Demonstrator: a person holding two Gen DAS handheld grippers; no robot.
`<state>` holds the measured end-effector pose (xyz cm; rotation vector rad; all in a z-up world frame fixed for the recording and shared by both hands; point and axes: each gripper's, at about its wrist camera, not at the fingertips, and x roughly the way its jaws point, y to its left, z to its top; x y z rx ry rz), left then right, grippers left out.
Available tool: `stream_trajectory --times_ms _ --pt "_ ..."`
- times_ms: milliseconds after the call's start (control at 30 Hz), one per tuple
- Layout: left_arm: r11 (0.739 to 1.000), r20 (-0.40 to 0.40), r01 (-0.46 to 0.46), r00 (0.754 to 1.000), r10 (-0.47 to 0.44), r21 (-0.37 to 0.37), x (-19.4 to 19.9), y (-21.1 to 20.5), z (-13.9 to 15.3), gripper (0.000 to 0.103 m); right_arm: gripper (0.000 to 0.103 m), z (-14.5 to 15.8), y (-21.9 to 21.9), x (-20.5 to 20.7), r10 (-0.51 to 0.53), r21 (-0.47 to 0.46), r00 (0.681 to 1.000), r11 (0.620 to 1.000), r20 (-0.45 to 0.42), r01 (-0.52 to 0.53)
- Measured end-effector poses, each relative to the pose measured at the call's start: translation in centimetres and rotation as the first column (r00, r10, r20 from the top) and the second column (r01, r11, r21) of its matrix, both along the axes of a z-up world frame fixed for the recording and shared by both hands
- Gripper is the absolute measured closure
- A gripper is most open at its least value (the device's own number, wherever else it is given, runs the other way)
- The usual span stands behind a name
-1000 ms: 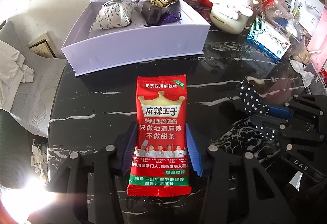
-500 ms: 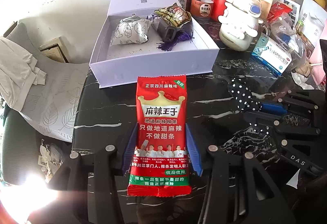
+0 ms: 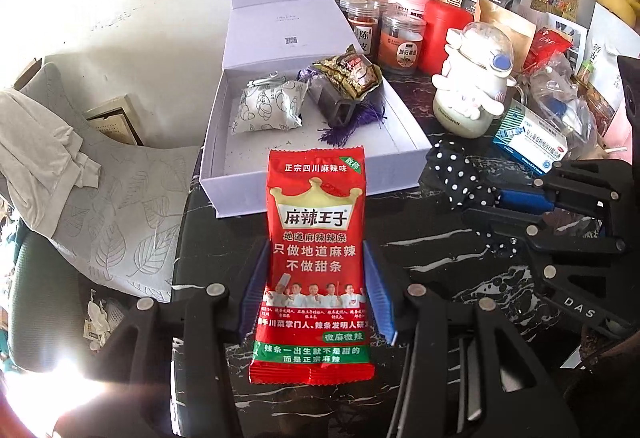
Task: Organize objects
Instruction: 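Carry the red packet with the left tool while the right tool carries the scrunchie to the box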
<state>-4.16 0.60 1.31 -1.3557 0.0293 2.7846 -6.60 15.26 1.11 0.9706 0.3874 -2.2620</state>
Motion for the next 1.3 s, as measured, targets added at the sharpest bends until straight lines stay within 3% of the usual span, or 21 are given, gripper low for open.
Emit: stream_trajectory --times_ms 300,633,1300 --pt "1.0 -0.028 0.002 1.0 -0.002 -0.012 -2.7 -0.6 1.6 0.058 0.088 1.1 -0.7 -2.4 0.001 -0.019 1.0 1.0 -0.007 -0.001" --pt "1.0 -0.02 0.011 1.0 -0.012 -0.015 -7.2 -1.3 1.5 0.058 0.088 1.2 -1.7 -6.1 0.008 -0.021 1.0 1.0 -0.003 -0.008" --pt "0.997 0.032 0.075 0.997 -0.074 -0.034 -16.5 -3.0 -1.9 0.058 0.088 -1.5 -3.7 -13.3 0.014 0.007 0.999 1.0 0.035 -0.014"
